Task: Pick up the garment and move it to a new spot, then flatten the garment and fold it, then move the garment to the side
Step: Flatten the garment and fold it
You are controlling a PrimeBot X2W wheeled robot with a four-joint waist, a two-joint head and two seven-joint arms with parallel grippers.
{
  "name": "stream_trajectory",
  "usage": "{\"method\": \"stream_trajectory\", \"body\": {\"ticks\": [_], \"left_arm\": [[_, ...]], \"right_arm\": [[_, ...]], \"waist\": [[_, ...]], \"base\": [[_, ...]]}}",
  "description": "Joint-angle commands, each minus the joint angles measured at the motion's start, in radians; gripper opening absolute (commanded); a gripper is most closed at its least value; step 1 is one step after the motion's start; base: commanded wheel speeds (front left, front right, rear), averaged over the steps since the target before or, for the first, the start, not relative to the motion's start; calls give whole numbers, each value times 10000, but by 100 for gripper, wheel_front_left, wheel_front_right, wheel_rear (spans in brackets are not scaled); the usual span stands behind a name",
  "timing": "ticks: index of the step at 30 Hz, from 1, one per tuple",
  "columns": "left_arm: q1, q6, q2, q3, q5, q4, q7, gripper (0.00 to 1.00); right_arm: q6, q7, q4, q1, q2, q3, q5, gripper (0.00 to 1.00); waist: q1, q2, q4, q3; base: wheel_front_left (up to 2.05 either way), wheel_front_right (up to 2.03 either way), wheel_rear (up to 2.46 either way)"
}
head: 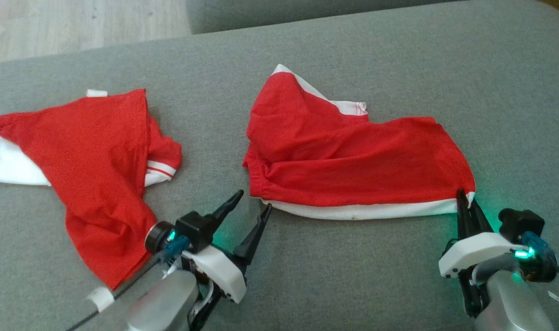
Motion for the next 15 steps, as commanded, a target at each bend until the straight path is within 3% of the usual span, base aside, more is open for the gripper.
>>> {"method": "stream_trajectory", "body": {"ticks": [1,12,13,14,15], "left_arm": [[-545,15,217,177,-147,-46,-52,100],[-1308,15,182,-974,-1084,511,-118,100],[-1348,15,196,-1104,-1204,476,-122,94],[-1385,15,214,-1213,-1325,430,-126,43],[-1420,15,242,-1321,-1428,363,-130,13]], "right_arm": [[-7,-138,-248,-312,-38,280,104,0],[-7,-138,-305,-445,-37,420,163,0],[-7,-139,-310,-448,-37,424,163,0],[-7,-139,-315,-449,-37,430,160,0],[-7,-139,-319,-447,-37,438,158,0]], "waist": [[-1,0,-83,105],[-1,0,-228,298],[-1,0,-233,300],[-1,0,-237,296],[-1,0,-241,284]], "base": [[0,0,0],[0,0,0],[0,0,0],[0,0,0],[0,0,0]]}}
